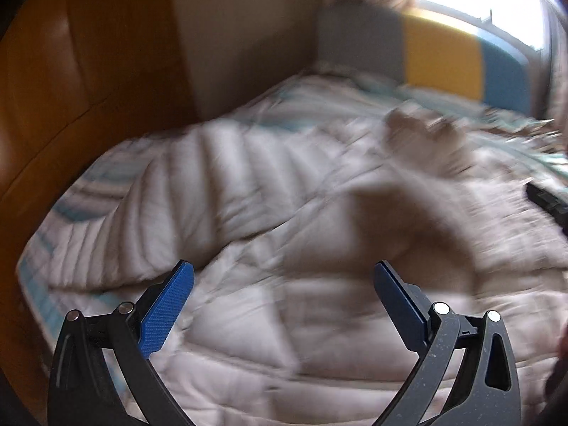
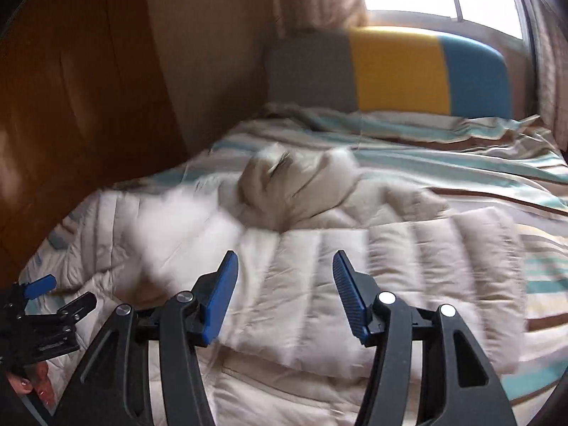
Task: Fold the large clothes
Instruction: 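Lift the sleeve with the right tool and lay it across the jacket body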
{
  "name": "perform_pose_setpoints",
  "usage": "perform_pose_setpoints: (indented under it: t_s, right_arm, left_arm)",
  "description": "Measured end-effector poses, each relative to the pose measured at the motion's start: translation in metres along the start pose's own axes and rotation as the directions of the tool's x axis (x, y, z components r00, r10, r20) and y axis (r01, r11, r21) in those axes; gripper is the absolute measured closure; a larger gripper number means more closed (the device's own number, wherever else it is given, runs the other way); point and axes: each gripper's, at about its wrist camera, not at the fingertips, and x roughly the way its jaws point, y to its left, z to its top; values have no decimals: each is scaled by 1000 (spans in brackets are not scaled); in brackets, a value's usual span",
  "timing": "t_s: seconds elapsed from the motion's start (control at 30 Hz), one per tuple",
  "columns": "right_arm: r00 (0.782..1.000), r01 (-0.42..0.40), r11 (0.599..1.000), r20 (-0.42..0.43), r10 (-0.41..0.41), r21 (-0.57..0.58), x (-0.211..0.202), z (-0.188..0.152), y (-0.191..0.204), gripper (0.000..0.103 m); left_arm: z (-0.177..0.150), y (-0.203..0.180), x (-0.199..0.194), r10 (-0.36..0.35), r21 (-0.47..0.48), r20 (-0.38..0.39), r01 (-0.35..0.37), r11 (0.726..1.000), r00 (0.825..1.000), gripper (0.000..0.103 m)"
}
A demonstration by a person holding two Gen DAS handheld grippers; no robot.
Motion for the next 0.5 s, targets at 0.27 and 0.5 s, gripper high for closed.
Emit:
perform_pose_setpoints:
  t_s: [0.27, 0.5]
  right_arm:
    - [924, 382, 909, -62, -377, 169, -26, -2, -126, 55]
    - [949, 273, 956, -194, -249, 109, 21, -25, -119, 69]
  left_arm:
    - [24, -99, 34, -170, 135, -60, 177, 975, 984, 3]
    - [28, -120, 98, 12, 246, -117, 18, 969, 993, 3]
